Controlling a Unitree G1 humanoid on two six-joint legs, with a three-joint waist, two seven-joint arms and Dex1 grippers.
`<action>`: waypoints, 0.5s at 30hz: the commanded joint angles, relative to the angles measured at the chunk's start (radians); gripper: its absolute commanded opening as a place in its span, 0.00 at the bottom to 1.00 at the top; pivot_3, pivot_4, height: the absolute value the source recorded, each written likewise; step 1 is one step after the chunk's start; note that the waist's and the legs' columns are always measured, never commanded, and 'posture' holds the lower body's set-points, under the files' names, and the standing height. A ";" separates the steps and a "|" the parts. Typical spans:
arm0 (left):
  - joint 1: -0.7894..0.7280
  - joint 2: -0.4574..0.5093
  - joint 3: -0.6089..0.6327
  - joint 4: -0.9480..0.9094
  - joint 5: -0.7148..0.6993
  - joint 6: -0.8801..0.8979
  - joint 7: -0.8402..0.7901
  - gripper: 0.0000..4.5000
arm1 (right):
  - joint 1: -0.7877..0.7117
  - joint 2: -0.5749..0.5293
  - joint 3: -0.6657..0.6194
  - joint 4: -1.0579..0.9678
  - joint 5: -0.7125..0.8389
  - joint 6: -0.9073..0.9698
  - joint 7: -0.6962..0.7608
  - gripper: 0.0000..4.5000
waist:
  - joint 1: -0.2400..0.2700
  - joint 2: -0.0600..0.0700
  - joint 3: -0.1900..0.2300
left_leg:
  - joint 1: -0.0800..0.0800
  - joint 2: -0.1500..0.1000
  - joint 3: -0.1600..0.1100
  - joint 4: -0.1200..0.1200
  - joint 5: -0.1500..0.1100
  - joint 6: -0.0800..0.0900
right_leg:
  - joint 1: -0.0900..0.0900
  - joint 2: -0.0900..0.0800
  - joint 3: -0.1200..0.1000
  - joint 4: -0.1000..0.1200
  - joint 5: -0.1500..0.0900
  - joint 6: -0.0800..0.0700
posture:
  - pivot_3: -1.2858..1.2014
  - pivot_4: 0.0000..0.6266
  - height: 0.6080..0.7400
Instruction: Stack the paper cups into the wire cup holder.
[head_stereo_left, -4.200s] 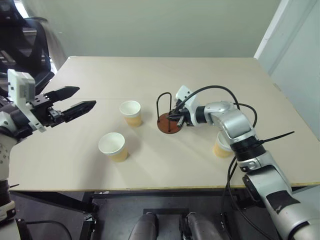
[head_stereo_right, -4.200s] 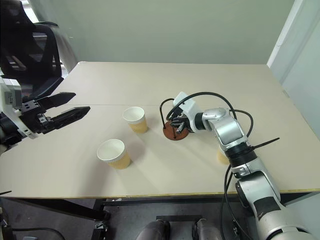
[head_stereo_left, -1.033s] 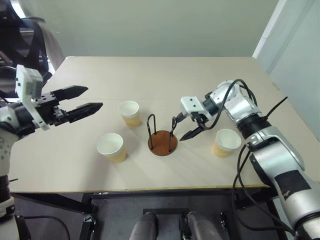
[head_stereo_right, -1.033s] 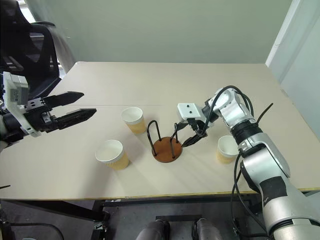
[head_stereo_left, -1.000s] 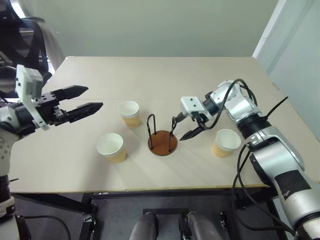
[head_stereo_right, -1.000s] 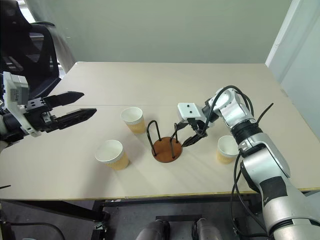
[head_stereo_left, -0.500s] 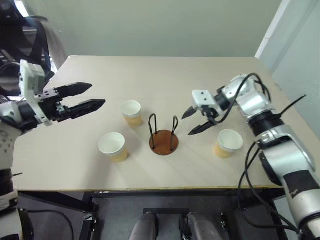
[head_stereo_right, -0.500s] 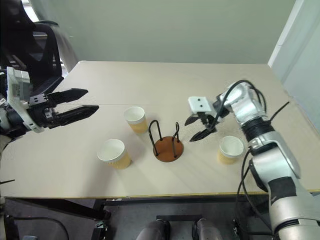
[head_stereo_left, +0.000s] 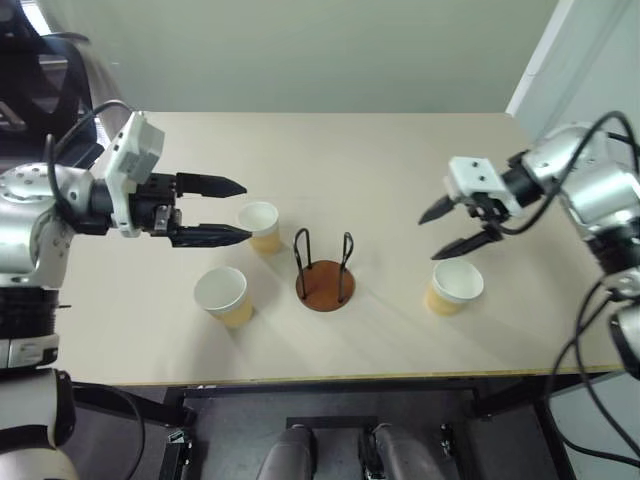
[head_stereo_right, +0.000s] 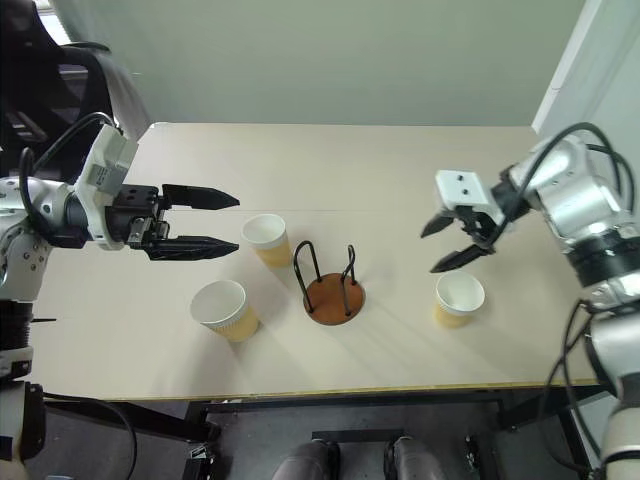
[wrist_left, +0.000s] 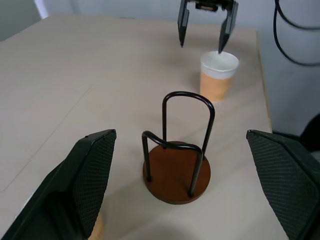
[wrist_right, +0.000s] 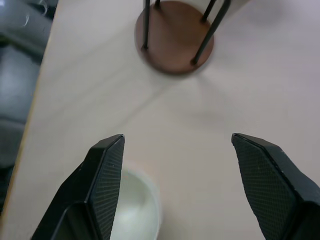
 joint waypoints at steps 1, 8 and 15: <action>-0.037 -0.006 0.003 0.020 0.017 -0.034 -0.029 1.00 | 0.028 -0.111 0.034 -0.143 0.085 0.027 0.004 0.76 | 0.001 0.000 0.000 | 0.000 0.000 0.000 0.000 0.000 0.001 | 0.000 0.000 0.000 0.000 0.000 0.002 | 0.52 0.24 1.00; -0.057 -0.039 -0.003 0.045 0.039 -0.066 -0.050 1.00 | 0.115 -0.236 0.030 -0.318 0.142 0.058 0.004 0.76 | -0.003 0.000 0.000 | -0.002 0.000 0.001 0.001 -0.002 0.003 | 0.000 0.000 0.000 -0.001 -0.001 0.008 | 0.52 0.24 1.00; -0.050 -0.072 0.013 0.025 0.038 -0.091 -0.042 1.00 | 0.186 -0.176 0.002 -0.312 0.023 -0.025 0.004 0.76 | -0.003 0.000 0.000 | -0.002 0.000 0.001 0.006 0.000 0.007 | 0.002 0.000 0.000 -0.001 0.001 0.012 | 0.52 0.24 1.00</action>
